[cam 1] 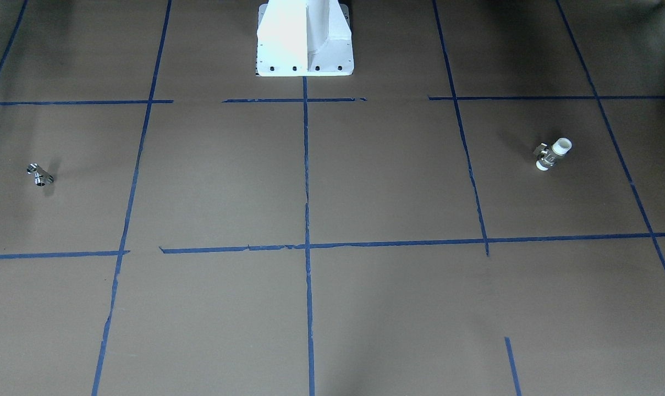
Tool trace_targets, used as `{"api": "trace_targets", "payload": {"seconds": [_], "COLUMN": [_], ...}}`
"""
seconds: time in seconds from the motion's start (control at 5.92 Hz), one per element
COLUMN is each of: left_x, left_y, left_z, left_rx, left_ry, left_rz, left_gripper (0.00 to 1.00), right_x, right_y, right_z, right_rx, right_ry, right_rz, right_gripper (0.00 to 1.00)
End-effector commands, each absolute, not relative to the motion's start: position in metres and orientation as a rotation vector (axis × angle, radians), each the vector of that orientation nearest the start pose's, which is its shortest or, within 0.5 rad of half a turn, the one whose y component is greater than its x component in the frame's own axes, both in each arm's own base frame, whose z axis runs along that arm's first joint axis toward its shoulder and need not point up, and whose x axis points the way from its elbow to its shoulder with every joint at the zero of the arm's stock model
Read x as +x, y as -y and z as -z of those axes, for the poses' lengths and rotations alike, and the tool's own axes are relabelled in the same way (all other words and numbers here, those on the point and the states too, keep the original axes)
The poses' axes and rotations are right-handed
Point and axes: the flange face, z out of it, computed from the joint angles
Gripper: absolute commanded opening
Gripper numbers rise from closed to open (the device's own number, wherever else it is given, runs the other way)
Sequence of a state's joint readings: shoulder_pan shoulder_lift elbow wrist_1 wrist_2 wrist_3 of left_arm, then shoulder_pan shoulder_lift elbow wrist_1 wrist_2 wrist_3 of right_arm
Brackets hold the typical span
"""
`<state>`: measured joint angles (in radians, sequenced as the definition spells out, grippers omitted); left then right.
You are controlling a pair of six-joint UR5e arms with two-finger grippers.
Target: Assemble PPR valve and pipe with both arms
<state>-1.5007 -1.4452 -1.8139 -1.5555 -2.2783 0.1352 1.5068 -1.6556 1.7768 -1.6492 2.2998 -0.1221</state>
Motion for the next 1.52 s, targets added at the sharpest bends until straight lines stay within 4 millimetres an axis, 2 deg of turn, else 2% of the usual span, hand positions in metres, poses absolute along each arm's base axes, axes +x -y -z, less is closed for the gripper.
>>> {"api": "trace_targets", "payload": {"seconds": [0.0, 0.17, 0.34, 0.51, 0.68, 0.84, 1.35], "left_x": [-0.025, 0.000, 0.040, 0.079, 0.118, 0.154, 0.177], "left_y": [0.454, 0.455, 0.454, 0.453, 0.446, 0.439, 0.427], "left_z": [-0.592, -0.571, -0.543, -0.524, -0.517, -0.519, -0.536], "left_rx": [0.140, 0.116, 0.089, 0.108, 0.098, 0.104, 0.081], "left_ry": [-0.747, -0.802, -0.819, -0.859, -0.870, -0.816, -0.814], "left_rz": [-0.229, -0.183, -0.125, -0.078, -0.048, -0.043, -0.087], "left_gripper": [1.00, 1.00, 1.00, 1.00, 1.00, 1.00, 1.00], "right_x": [0.035, 0.034, 0.034, 0.033, 0.033, 0.032, 0.030], "right_y": [0.459, 0.459, 0.459, 0.459, 0.459, 0.459, 0.459], "right_z": [-0.589, -0.585, -0.586, -0.585, -0.586, -0.587, -0.587], "right_rx": [0.092, 0.102, 0.098, 0.099, 0.098, 0.096, 0.093], "right_ry": [0.767, 0.769, 0.770, 0.770, 0.772, 0.772, 0.772], "right_rz": [0.200, 0.209, 0.204, 0.206, 0.207, 0.208, 0.211], "right_gripper": [1.00, 1.00, 1.00, 1.00, 1.00, 1.00, 1.00]}}
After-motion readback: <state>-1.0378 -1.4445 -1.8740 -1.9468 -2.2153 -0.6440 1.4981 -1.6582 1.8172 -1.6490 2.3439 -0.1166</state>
